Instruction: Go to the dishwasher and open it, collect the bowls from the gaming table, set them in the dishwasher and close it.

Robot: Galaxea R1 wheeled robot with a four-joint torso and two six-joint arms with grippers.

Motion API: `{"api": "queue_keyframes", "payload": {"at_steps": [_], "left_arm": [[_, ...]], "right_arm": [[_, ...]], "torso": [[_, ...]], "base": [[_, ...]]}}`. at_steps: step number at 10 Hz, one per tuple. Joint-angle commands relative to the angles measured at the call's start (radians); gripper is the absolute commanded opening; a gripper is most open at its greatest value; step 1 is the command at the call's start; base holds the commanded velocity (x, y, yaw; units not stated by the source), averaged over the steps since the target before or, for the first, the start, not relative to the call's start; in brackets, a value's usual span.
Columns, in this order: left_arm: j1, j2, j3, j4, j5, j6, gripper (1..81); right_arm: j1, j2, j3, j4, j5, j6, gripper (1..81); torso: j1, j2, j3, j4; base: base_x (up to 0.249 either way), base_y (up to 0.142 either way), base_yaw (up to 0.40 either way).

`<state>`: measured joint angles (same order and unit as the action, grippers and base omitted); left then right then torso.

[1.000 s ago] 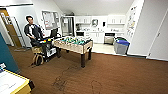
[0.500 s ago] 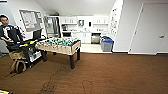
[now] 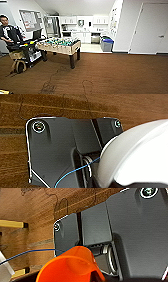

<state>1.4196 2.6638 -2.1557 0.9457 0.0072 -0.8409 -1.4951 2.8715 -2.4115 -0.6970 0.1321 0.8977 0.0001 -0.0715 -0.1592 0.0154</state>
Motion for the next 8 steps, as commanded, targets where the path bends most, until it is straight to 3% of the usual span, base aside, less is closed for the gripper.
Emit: {"api": "queue_keyframes", "payload": {"at_steps": [1, 3, 8], "left_arm": [[-0.054, -0.021, 0.023, 0.010, 0.005, 0.000, 1.0], [-0.053, -0.022, 0.023, 0.010, 0.005, 0.002, 1.0], [-0.049, -0.022, 0.019, 0.010, -0.013, 0.002, 1.0]], "right_arm": [[0.045, -0.005, 0.013, -0.018, -0.026, -0.003, 1.0], [0.045, -0.005, 0.013, -0.018, -0.026, -0.003, 1.0], [0.043, -0.005, 0.013, -0.025, -0.026, -0.002, 1.0]], "torso": [[0.000, 0.000, 0.000, 0.000], [0.000, 0.000, 0.000, 0.000], [0.000, -0.001, 0.001, 0.000]], "base": [[0.000, 0.000, 0.000], [0.000, 0.000, 0.000], [0.099, 0.000, 0.000]]}}
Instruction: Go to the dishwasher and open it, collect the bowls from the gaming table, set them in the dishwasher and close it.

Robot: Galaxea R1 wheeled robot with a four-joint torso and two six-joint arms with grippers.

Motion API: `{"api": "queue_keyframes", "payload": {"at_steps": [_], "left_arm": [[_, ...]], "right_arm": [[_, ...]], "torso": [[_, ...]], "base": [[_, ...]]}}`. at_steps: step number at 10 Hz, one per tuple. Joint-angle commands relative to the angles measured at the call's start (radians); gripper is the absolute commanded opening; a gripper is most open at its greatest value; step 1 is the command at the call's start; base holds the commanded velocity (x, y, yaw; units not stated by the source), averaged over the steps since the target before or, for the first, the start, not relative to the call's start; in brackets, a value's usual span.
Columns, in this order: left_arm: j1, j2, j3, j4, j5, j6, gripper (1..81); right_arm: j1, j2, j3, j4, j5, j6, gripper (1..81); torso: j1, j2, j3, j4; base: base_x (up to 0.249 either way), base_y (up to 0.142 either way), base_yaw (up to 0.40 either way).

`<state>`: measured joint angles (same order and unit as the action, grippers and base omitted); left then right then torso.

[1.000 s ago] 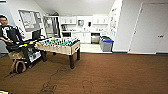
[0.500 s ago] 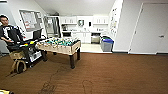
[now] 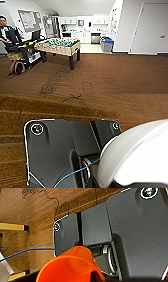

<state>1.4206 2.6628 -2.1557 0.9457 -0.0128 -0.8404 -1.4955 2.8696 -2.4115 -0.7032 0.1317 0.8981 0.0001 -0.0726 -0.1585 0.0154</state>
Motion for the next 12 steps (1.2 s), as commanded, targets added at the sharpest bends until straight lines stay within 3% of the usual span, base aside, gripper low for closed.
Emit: {"api": "queue_keyframes", "payload": {"at_steps": [1, 12], "left_arm": [[-0.048, -0.021, 0.019, 0.010, 0.005, 0.001, 1.0], [-0.024, -0.021, 0.014, 0.010, -0.030, 0.001, 1.0]], "right_arm": [[0.043, -0.002, 0.008, -0.018, -0.026, -0.002, 1.0], [0.030, 0.007, 0.005, -0.025, -0.026, -0.013, 1.0]], "torso": [[0.000, 0.000, 0.000, 0.000], [0.000, 0.000, 0.000, 0.000]], "base": [[0.125, 0.000, 0.000], [0.154, 0.000, 0.000]]}}
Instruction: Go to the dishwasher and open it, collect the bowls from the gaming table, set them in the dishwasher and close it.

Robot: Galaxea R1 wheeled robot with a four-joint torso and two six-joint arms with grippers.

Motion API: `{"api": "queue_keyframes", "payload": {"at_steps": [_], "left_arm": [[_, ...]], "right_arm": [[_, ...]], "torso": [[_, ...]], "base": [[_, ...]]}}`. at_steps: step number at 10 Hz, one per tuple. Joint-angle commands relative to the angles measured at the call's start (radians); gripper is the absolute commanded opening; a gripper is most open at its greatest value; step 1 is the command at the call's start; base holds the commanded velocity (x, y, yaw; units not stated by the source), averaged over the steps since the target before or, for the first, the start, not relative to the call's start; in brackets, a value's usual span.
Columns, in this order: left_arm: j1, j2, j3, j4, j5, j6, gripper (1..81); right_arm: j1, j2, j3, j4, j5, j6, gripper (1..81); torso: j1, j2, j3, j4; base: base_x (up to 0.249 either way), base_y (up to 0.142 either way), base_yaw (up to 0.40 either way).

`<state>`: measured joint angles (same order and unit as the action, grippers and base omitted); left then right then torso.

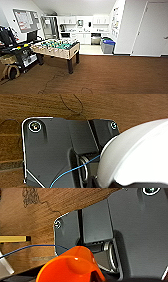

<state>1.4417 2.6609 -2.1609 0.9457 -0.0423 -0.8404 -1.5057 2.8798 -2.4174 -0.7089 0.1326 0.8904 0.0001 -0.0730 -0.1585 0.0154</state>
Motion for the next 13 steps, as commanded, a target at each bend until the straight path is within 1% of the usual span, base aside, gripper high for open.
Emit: {"api": "queue_keyframes", "payload": {"at_steps": [1, 6, 12, 13], "left_arm": [[-0.043, -0.019, 0.018, 0.010, -0.001, 0.001, 1.0], [-0.040, -0.016, 0.018, 0.010, -0.001, 0.001, 1.0], [-0.040, -0.018, 0.018, 0.010, -0.001, 0.001, 1.0], [-0.040, -0.018, 0.018, 0.010, -0.001, 0.001, 1.0]], "right_arm": [[0.040, -0.001, 0.011, -0.020, -0.027, -0.007, 1.0], [0.040, 0.000, 0.008, -0.020, -0.027, -0.010, 1.0], [0.038, 0.000, 0.006, -0.020, -0.027, -0.010, 1.0], [0.038, 0.002, 0.002, -0.020, -0.027, -0.010, 1.0]], "torso": [[0.000, 0.000, 0.000, 0.000], [0.000, 0.000, 0.000, 0.000], [0.000, 0.000, 0.000, 0.000], [0.000, 0.000, 0.000, 0.000]], "base": [[0.168, 0.000, 0.000], [0.168, 0.000, 0.000], [0.166, -0.071, 0.000], [0.156, 0.000, 0.000]]}}
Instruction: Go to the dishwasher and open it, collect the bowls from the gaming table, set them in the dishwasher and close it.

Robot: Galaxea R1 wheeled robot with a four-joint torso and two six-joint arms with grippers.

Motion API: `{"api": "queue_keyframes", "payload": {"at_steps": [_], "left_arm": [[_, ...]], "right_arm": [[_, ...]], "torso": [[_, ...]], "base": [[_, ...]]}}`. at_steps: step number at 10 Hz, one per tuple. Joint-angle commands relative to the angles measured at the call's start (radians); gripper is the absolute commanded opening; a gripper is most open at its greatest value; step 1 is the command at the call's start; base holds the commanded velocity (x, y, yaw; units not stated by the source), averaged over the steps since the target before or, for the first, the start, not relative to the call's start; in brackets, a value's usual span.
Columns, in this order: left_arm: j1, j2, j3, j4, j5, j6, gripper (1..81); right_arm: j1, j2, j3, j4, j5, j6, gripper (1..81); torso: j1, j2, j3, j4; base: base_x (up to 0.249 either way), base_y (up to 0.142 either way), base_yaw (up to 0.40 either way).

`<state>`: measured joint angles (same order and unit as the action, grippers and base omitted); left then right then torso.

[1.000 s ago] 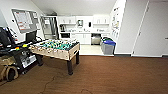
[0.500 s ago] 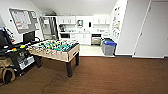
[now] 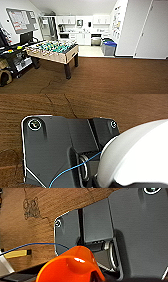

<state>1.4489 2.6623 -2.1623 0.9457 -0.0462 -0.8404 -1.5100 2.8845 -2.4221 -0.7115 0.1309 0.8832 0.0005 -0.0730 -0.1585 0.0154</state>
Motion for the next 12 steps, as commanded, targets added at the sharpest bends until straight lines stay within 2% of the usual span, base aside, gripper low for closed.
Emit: {"api": "queue_keyframes", "payload": {"at_steps": [1, 12], "left_arm": [[-0.048, -0.021, 0.019, 0.010, 0.003, 0.001, 1.0], [-0.048, -0.022, 0.019, 0.010, -0.001, 0.001, 1.0]], "right_arm": [[0.043, -0.003, 0.005, -0.016, -0.025, -0.003, 1.0], [0.043, 0.000, -0.001, -0.014, -0.025, -0.001, 1.0]], "torso": [[0.000, 0.000, 0.000, 0.000], [0.000, 0.000, 0.000, 0.000]], "base": [[0.147, 0.000, 0.000], [0.144, 0.000, 0.000]]}}
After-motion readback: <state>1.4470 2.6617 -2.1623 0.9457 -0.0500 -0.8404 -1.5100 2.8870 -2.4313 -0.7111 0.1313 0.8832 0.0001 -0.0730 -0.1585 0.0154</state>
